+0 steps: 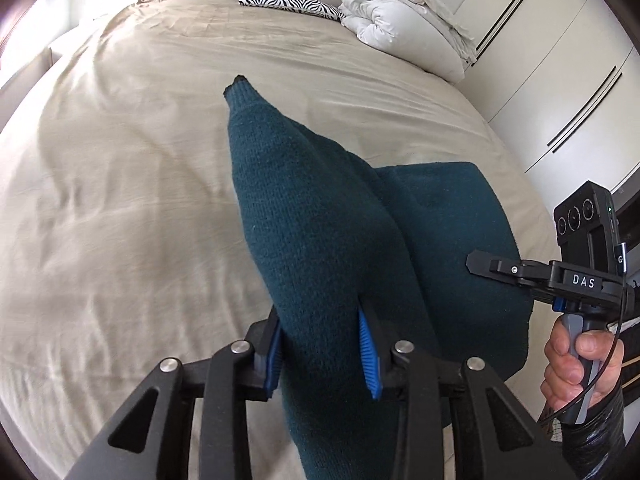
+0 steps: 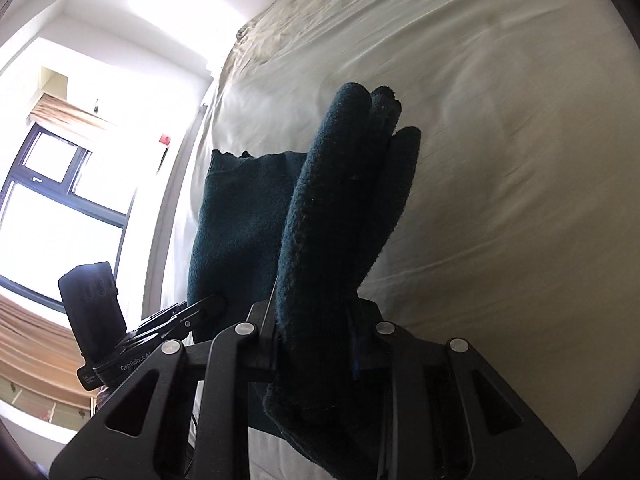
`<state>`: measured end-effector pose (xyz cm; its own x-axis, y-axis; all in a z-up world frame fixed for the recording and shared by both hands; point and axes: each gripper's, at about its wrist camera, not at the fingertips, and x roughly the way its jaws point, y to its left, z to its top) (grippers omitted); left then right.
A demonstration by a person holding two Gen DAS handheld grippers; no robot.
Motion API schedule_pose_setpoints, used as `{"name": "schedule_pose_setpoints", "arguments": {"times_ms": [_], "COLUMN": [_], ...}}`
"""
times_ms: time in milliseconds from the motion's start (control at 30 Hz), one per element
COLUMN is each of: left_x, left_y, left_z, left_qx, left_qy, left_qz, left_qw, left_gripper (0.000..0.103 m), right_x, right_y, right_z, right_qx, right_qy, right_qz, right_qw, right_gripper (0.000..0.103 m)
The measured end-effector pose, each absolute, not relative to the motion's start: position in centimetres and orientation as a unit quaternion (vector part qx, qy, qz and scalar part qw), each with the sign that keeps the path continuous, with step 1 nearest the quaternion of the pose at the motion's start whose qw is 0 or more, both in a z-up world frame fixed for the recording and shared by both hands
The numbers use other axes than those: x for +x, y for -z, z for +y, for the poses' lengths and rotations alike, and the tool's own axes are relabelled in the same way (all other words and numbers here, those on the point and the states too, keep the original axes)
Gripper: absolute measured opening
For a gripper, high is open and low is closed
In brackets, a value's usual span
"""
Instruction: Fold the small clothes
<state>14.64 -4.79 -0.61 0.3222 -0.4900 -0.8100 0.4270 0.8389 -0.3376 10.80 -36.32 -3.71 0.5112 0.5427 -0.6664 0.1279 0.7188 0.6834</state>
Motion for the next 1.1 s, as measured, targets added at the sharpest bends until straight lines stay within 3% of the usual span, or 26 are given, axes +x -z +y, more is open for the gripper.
{"name": "schedule_pose_setpoints", "arguments": {"times_ms": [200, 300, 333, 467, 567, 700, 800, 900, 967, 1067, 1100], "left_x": [9.3, 8.4, 8.2, 7.5, 8.0, 7.3, 6.1, 4.1, 2.3, -0.9, -1.9], "left_y": [3.8, 6.4, 6.6, 5.7, 4.9, 3.9, 2.4, 0.1, -2.2, -5.9, -7.0], "left_z": [0.8, 2.7, 2.9, 1.7, 0.6, 0.6, 0.7, 1.0, 1.5, 2.2, 2.3], "left_qx": [0.005, -0.02, -0.021, 0.004, 0.01, 0.021, 0.026, 0.026, 0.021, 0.021, 0.021], "left_qy": [0.24, 0.226, 0.223, 0.213, 0.208, 0.202, 0.199, 0.189, 0.18, 0.156, 0.151], "left_qz": [0.517, 0.502, 0.494, 0.477, 0.471, 0.453, 0.428, 0.374, 0.318, 0.224, 0.205], "left_qw": [0.822, 0.835, 0.84, 0.853, 0.857, 0.868, 0.881, 0.908, 0.93, 0.962, 0.967], "left_gripper": [0.038, 0.049, 0.053, 0.054, 0.053, 0.054, 0.061, 0.081, 0.103, 0.103, 0.103], "right_x": [8.3, 7.5, 7.4, 6.9, 6.0, 3.7, 1.8, 0.0, -2.0, -5.3, -6.3], "right_y": [7.9, 10.8, 12.1, 13.2, 11.3, 8.1, 4.8, 1.1, -1.7, -6.1, -7.4], "right_z": [-29.2, -28.3, -28.8, -29.7, -29.5, -28.6, -27.8, -25.4, -24.2, -23.4, -22.9], "right_qx": [0.36, 0.341, 0.365, 0.418, 0.397, 0.36, 0.317, 0.236, 0.185, 0.129, 0.119], "right_qy": [-0.16, -0.113, -0.105, -0.113, -0.092, -0.073, -0.061, -0.032, -0.016, 0.011, 0.016], "right_qz": [0.513, 0.52, 0.52, 0.498, 0.496, 0.479, 0.452, 0.413, 0.377, 0.309, 0.28], "right_qw": [0.762, 0.775, 0.765, 0.751, 0.767, 0.797, 0.831, 0.879, 0.908, 0.942, 0.952], "right_gripper": [0.023, 0.025, 0.029, 0.03, 0.038, 0.038, 0.041, 0.041, 0.043, 0.063, 0.075]}}
